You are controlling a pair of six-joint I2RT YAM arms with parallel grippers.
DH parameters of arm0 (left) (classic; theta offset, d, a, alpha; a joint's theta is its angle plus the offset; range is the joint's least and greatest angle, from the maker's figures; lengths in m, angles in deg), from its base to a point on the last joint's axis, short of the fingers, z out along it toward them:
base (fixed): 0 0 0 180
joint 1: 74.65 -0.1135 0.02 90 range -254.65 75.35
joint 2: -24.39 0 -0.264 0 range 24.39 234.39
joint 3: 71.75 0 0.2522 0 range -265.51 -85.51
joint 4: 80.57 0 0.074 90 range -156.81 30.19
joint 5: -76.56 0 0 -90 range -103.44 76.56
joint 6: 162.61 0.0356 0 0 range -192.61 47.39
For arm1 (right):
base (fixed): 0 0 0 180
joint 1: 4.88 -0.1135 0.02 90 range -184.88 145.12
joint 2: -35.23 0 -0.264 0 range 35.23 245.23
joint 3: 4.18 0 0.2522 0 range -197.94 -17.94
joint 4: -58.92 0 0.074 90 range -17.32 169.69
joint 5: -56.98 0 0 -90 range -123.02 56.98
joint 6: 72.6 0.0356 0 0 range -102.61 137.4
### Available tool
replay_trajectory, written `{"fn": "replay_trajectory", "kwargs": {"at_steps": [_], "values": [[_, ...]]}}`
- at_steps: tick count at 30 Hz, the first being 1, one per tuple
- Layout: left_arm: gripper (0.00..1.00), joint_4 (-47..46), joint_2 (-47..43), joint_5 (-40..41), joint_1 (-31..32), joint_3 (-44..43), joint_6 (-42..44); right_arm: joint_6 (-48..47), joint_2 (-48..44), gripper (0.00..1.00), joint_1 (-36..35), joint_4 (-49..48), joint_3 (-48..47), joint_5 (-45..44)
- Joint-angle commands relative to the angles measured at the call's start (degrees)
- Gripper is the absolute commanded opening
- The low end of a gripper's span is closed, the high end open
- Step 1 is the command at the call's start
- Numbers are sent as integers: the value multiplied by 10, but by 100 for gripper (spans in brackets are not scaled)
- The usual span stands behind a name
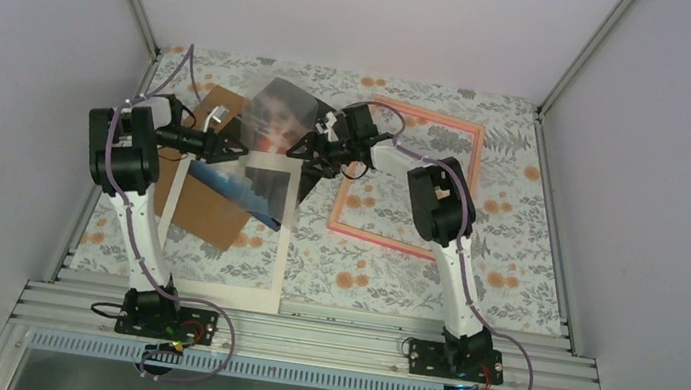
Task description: Put the photo into the frame
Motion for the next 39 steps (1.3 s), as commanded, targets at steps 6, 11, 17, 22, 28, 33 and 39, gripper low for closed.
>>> {"fn": "replay_trajectory", "kwargs": {"at_steps": [6, 11, 17, 22, 28, 33, 39], "values": [[94, 40, -14, -83, 36, -1, 48, -28, -22, 90, -19, -4, 26, -17], [94, 48, -18, -105, 57, -7, 57, -29, -75, 90, -9, -21, 73, 0], [94, 68, -13, -143, 78, -29, 66, -39, -135, 89, 7, -19, 108, 4], [94, 78, -7, -156, 102, -50, 67, -39, -178, 89, 33, 1, 141, 11], [94, 116, 27, -174, 146, -84, 97, -61, -232, 88, 68, 33, 186, 15], [94, 142, 62, -192, 180, -131, 114, -119, -285, 89, 122, 91, 235, -4], [94, -26, 46, -103, 186, -82, -37, -210, -315, 90, 182, 166, 264, -94]]}}
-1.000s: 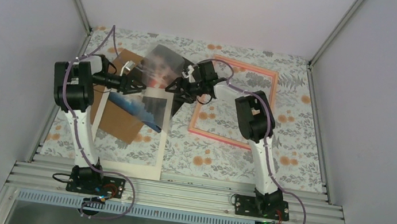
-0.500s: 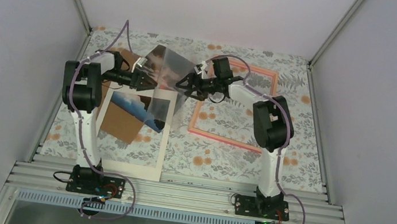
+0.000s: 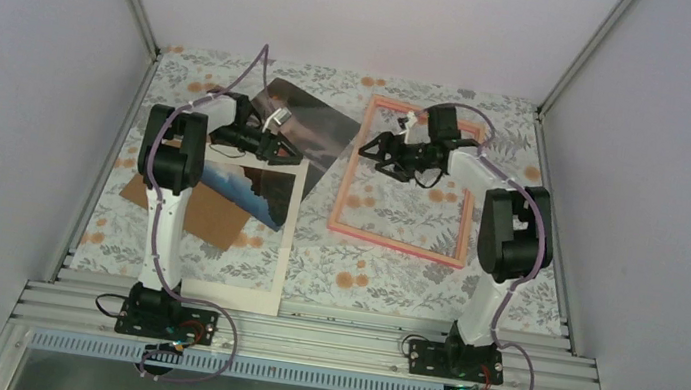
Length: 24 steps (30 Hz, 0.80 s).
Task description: Put the photo into the frame
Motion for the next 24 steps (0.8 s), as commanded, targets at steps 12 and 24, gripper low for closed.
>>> {"fn": "replay_trajectory", "kwargs": {"at_steps": [12, 24], "values": [[96, -287, -121, 164, -37, 113, -208, -217, -26, 85, 82, 100, 20, -105], [96, -333, -177, 210, -45, 169, -227, -311, 135, 74, 76, 175, -87, 8]]}}
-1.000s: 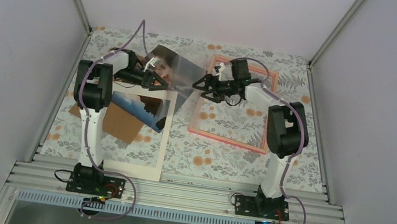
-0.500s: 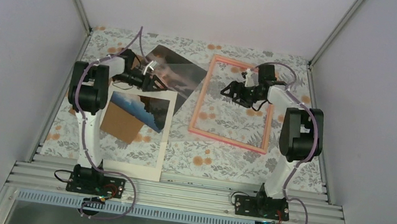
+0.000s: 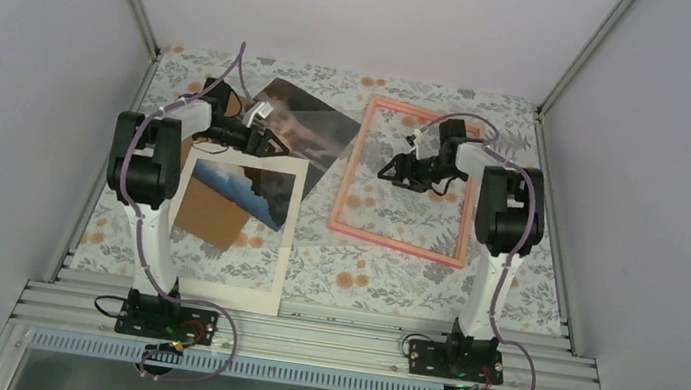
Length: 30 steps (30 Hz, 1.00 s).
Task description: Put the photo into the frame
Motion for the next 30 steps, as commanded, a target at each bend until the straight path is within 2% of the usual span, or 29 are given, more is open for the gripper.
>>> {"fn": "replay_trajectory", "kwargs": {"at_steps": [1, 9, 13, 18, 20, 24, 25, 30], "values": [[96, -31, -39, 17, -9, 12, -12, -35, 38, 74, -6, 25, -38, 57], [96, -35, -44, 23, -25, 7, -18, -31, 127, 64, -15, 33, -89, 151], [97, -29, -45, 28, -31, -2, -19, -14, 153, 61, -25, 24, -104, 169], [97, -24, -45, 37, -39, -7, -18, 1, 172, 51, -30, 10, -109, 171], [97, -24, -46, 42, -41, -8, -18, 4, 177, 40, -29, 5, -108, 169], [100, -10, -52, 63, -47, -20, -10, 29, 167, 8, -17, -22, -102, 172], [100, -4, -58, 75, -48, -22, -3, 35, 161, 5, -14, -32, -98, 174], [100, 9, -92, 124, -64, -17, 20, 88, 110, 4, 13, -115, -45, 202]]}}
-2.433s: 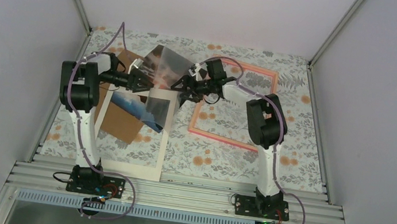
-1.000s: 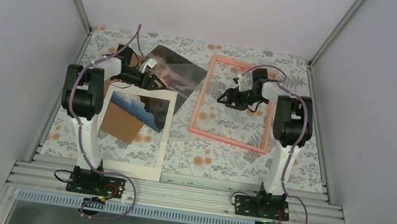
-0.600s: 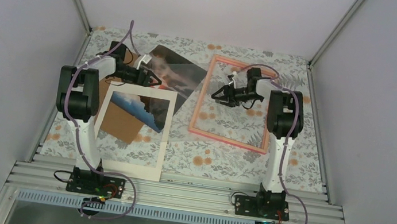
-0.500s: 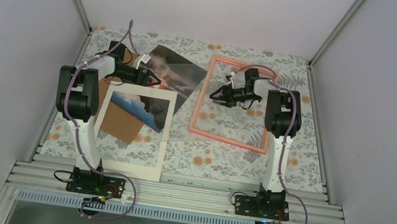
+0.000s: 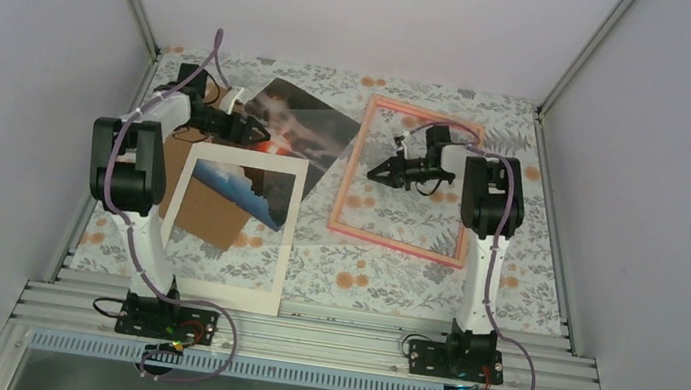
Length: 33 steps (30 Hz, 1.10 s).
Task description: Put the photo into the frame
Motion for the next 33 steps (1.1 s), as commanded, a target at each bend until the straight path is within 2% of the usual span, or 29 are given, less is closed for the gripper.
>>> {"fn": "replay_trajectory", "kwargs": {"at_steps": [1, 7, 15, 26, 33], "values": [[100, 20, -47, 41, -17, -16, 30, 55, -53, 4, 29, -91, 52, 7], [100, 39, -38, 61, -27, -37, 35, 84, -93, 4, 61, -132, 95, -1], [100, 55, -20, 88, -27, -70, 39, 56, -93, 4, 102, -90, 85, -37], [100, 68, -100, 216, -42, -29, 80, 74, -134, 4, 143, -119, 136, -74], [100, 97, -92, 234, -63, -73, 85, 82, -164, 4, 164, -143, 169, -109]]}}
